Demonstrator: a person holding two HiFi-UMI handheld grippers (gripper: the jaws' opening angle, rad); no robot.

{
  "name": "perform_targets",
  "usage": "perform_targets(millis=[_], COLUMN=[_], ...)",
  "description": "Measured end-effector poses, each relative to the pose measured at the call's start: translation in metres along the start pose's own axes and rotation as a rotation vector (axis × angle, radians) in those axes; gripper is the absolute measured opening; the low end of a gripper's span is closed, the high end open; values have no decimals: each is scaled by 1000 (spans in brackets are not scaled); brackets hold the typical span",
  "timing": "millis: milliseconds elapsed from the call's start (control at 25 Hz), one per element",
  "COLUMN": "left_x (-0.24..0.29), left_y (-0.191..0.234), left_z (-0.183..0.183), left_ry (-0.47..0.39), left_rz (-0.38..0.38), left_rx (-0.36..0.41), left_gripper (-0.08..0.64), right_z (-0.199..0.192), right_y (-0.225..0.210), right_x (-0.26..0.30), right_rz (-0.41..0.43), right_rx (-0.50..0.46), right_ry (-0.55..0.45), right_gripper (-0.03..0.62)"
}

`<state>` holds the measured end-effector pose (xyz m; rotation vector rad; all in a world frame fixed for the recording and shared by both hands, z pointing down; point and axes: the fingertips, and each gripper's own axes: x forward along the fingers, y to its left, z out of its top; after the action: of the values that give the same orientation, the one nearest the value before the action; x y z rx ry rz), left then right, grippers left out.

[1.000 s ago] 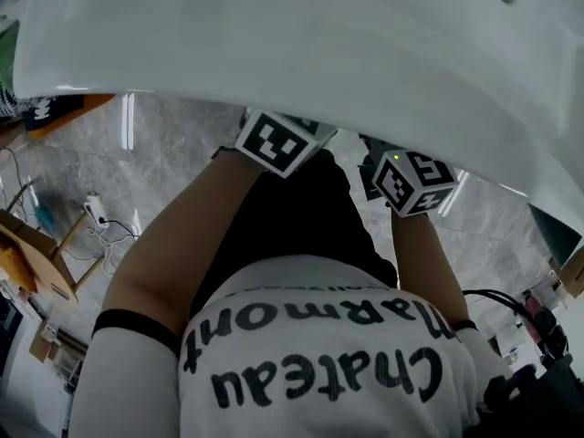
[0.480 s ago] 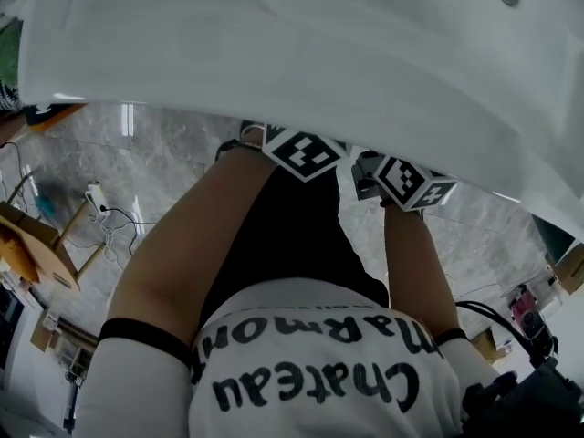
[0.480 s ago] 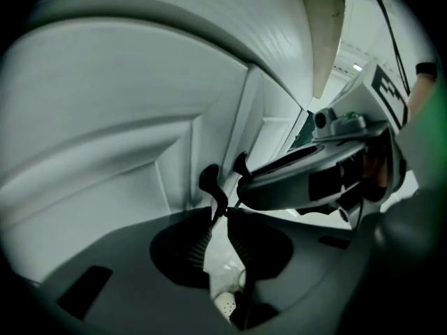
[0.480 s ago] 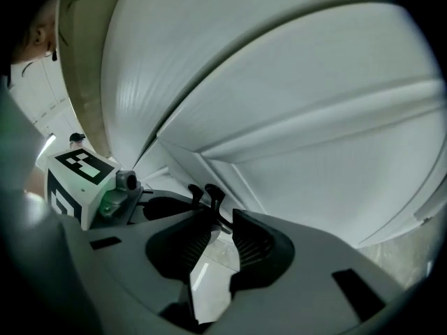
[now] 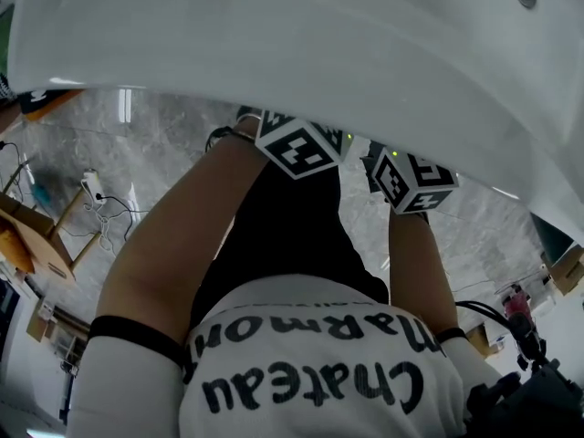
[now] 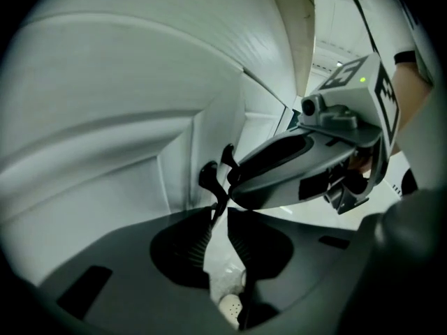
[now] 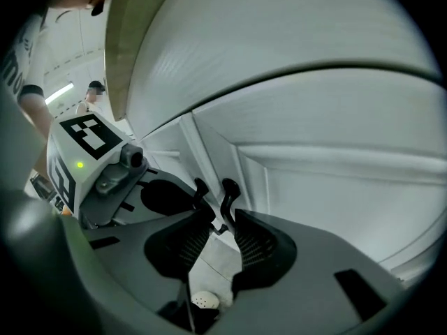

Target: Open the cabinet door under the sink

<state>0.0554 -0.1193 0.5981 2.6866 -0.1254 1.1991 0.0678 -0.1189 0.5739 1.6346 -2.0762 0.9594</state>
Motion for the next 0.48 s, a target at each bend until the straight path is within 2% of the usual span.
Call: perform_targets(millis=[200,480], left_x=[-1,-2], left_y=[-8,-23], left_z=[1,-26], left_ry=[12,31], left_rz=[-15,-41], left_rx=[22,37], left_gripper=[55,62], right_z=[-3,-15], right_y=[1,14], right_x=[-6,-3], right_rz=[27,52], right_rx=[-52,-68], right_ry=[37,56], right_gripper=[107,104])
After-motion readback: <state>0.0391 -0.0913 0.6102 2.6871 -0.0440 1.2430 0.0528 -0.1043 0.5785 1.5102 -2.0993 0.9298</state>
